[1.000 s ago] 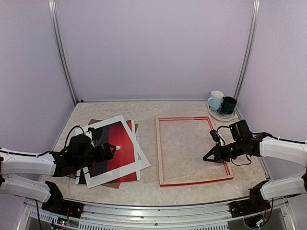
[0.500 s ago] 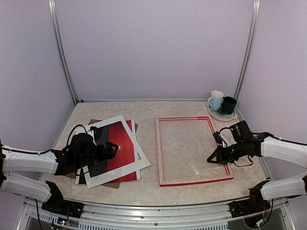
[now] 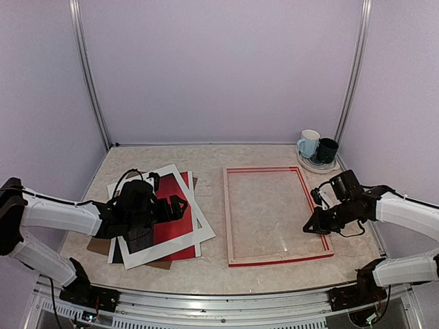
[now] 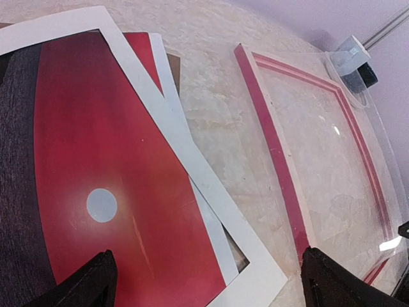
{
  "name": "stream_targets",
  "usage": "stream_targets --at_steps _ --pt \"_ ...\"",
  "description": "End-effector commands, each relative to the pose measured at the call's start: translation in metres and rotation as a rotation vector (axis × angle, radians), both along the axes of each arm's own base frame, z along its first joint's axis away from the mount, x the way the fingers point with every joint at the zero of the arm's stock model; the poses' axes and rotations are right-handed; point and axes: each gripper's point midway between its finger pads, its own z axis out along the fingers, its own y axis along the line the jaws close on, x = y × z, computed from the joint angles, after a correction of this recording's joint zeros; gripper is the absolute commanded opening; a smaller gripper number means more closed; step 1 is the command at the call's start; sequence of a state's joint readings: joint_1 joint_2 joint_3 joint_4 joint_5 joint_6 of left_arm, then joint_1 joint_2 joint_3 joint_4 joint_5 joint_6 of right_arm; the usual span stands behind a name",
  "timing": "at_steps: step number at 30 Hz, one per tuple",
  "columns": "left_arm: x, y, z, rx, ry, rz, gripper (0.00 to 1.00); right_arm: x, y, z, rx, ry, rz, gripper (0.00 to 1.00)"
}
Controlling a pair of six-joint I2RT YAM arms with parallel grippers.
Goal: Put the photo into the frame
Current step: Place the glass panel at the frame body.
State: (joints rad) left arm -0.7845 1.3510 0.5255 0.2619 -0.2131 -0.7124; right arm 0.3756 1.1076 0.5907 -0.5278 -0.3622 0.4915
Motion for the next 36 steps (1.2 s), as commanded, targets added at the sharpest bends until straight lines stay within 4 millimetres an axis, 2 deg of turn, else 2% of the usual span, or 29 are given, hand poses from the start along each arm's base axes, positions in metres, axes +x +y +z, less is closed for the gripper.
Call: stream_targets --at_steps 1,9,16,23,36 --pt "0.008 -0.027 0.01 -0.016 -0.025 -0.046 0.99 0.006 -0.012 0.01 -0.049 -0.02 -0.053 0.0" --pt "0.012 -0.059 0.001 -0.02 -0.005 -0.109 0.99 0.004 -0.02 0.012 -0.085 -0.012 -0.082 0.0" --pt "0.014 -0.078 -0.006 -0.012 0.01 -0.147 0.99 0.002 -0.025 0.012 -0.109 -0.005 -0.089 0.0" --pt "0.013 -0.088 -0.011 -0.017 0.021 -0.168 0.99 0.0 -0.025 0.013 -0.115 0.006 -0.082 0.0" --pt "0.013 -0.093 -0.017 -0.015 0.031 -0.174 0.99 -0.001 -0.029 0.016 -0.129 0.004 -0.094 0.0"
